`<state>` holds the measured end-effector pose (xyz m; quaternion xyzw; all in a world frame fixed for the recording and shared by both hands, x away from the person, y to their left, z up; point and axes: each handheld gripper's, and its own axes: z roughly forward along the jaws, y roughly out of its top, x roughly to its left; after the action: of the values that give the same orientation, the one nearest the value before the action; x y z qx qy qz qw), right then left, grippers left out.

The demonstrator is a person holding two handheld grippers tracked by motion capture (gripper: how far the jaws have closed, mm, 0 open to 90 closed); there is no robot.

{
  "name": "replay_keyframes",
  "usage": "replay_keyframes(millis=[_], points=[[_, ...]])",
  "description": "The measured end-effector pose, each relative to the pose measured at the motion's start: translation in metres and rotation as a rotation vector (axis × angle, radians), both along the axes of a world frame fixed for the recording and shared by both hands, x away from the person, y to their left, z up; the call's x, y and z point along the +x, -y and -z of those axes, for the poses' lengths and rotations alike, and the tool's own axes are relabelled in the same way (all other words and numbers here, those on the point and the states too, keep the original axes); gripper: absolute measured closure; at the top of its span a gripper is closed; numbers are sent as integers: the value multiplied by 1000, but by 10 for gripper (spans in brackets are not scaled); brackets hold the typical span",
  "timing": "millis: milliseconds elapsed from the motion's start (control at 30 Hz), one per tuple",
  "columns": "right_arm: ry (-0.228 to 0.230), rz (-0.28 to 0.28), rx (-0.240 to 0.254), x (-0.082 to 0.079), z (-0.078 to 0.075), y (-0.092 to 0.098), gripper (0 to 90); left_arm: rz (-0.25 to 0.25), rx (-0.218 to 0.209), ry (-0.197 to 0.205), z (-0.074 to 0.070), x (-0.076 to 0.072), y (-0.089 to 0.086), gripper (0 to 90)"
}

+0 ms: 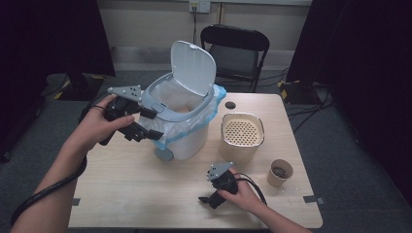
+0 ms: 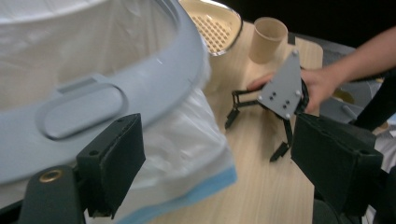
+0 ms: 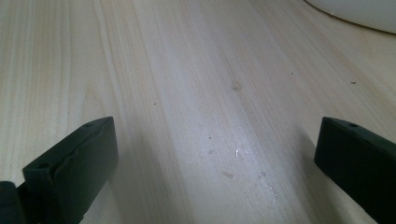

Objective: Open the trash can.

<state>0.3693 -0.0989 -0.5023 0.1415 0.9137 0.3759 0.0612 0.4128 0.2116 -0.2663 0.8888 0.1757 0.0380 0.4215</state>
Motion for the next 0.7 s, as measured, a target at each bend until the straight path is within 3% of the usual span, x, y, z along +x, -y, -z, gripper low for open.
replay_keyframes(millis=[533,700], points=[[2,2,1,0,0,0,0,27,-60,-42,57,-27,8,166],[2,-1,2,0,0,0,0,41,-58,-52,77,-32,11,165]])
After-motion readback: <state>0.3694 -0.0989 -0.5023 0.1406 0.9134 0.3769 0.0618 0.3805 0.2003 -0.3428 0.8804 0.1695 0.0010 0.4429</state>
